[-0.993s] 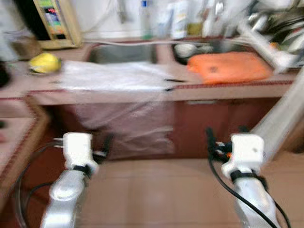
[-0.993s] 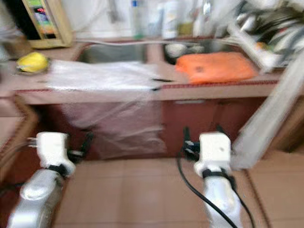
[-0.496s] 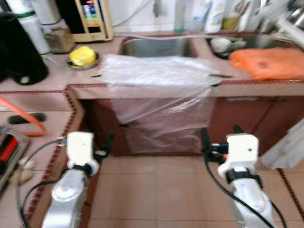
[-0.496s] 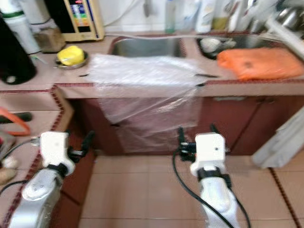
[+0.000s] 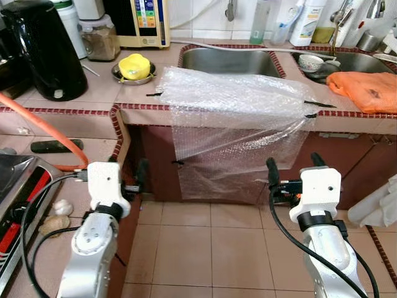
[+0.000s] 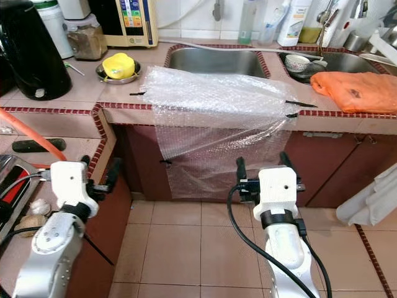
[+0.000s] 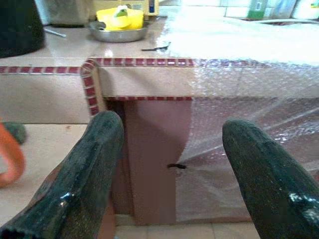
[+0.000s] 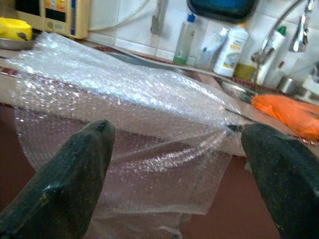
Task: Kitchen organization
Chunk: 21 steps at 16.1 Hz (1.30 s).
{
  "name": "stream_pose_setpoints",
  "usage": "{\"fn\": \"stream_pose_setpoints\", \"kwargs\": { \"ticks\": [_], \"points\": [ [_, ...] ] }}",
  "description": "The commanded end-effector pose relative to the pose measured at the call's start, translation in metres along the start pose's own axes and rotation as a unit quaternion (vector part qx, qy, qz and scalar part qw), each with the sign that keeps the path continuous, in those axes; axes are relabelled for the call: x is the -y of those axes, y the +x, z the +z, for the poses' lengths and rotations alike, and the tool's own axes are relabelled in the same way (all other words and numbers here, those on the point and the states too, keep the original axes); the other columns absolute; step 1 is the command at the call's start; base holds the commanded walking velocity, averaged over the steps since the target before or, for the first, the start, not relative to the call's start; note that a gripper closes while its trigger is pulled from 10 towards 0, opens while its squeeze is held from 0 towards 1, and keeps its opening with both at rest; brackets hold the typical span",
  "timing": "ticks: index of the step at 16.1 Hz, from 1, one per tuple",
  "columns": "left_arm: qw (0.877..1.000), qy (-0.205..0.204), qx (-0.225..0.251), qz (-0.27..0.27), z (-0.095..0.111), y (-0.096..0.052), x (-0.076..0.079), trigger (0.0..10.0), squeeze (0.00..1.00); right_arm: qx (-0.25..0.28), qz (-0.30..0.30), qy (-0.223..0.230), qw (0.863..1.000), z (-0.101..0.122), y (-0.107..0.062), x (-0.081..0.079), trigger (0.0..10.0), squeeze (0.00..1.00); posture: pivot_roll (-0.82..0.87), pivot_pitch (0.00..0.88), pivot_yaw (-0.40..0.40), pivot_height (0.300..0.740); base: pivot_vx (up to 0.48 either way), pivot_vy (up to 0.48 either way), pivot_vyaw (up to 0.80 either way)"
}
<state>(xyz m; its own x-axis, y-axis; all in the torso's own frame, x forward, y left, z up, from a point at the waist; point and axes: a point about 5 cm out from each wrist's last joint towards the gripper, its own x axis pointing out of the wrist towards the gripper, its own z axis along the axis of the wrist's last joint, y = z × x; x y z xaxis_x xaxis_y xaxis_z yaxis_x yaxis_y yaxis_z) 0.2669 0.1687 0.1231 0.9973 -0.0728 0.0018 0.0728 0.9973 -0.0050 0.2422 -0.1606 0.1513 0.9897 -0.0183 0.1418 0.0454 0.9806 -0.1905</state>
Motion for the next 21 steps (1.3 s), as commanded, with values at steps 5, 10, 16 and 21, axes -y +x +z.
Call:
{"fn": "stream_pose_setpoints", "kwargs": {
  "ticks": [5,10,16,21],
  "points": [
    [0.999,-0.015,0.038,-0.025,0.018,0.01,0.012,10.0,0.0,0.011,0.025,0.004,1.0,0.006,0.001,-0.004,10.0,0.0,0.02,0.032,-0.002,0.74,0.0,0.0,0.0],
    [0.998,-0.03,0.047,-0.033,0.023,0.011,0.017,10.0,0.0,0.023,0.027,0.011,0.999,0.011,0.005,-0.001,10.0,0.0,0.02,0.035,-0.009,0.74,0.298,0.0,0.0],
    [0.998,-0.035,0.045,-0.037,0.022,0.01,0.019,10.0,0.0,0.029,0.028,0.012,0.999,0.014,0.008,0.001,10.0,0.0,0.01,0.041,-0.01,0.74,0.327,0.0,0.0],
    [0.998,-0.037,0.043,-0.039,0.021,0.011,0.021,10.0,0.0,0.034,0.028,0.011,0.999,0.015,0.01,0.001,10.0,0.0,0.01,0.042,-0.012,0.74,0.35,0.0,0.0]
  ]
}}
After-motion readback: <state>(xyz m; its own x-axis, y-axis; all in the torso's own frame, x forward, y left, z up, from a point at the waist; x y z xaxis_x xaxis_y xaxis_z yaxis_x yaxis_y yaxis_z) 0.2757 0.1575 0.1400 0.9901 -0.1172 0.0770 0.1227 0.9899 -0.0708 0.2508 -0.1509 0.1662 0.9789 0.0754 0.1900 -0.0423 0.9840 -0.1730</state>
